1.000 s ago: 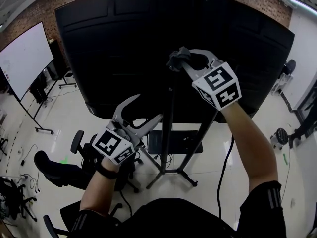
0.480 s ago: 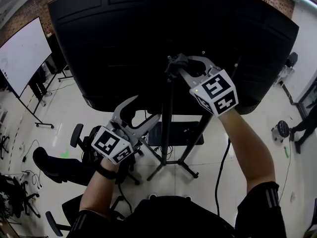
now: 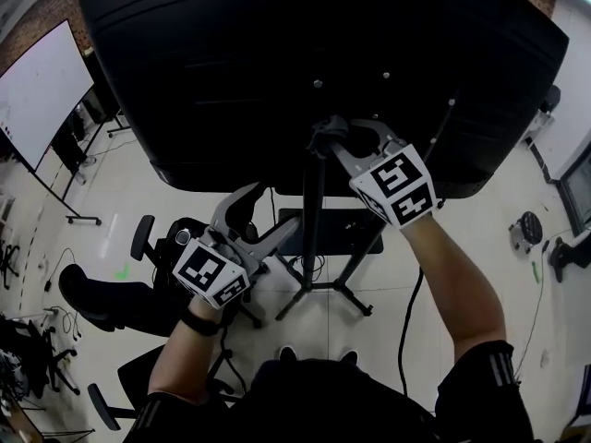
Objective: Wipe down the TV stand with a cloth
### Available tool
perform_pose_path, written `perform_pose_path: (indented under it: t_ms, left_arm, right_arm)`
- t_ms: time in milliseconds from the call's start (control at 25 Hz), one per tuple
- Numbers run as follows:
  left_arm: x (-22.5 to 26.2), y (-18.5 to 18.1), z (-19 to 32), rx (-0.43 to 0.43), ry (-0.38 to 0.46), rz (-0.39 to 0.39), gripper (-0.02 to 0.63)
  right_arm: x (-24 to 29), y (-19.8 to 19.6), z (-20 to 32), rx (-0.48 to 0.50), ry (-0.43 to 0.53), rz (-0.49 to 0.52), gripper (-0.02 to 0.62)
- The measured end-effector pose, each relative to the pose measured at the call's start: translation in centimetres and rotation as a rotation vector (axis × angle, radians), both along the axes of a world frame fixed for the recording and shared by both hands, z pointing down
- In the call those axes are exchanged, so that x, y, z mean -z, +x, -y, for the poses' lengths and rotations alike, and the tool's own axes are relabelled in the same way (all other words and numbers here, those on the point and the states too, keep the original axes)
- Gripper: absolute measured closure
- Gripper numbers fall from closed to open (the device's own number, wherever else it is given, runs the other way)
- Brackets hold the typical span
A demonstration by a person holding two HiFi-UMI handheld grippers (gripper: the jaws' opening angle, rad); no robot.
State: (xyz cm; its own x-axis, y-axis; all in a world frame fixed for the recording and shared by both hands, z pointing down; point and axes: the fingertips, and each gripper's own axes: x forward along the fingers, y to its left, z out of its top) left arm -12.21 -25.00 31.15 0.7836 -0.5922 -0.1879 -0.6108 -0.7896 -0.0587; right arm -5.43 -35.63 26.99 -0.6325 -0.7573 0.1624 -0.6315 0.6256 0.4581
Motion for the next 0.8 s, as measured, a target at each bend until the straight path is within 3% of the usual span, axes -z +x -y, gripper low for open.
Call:
perform_pose_path:
  t_ms: [800]
  left_arm:
    - [-9.7, -0.1, 0.4, -0.022, -0.178, 0.013, 0.265]
  right_arm:
    - [-12.9, -0.3, -0.2, -0.065, -0.141, 0.035, 0.502]
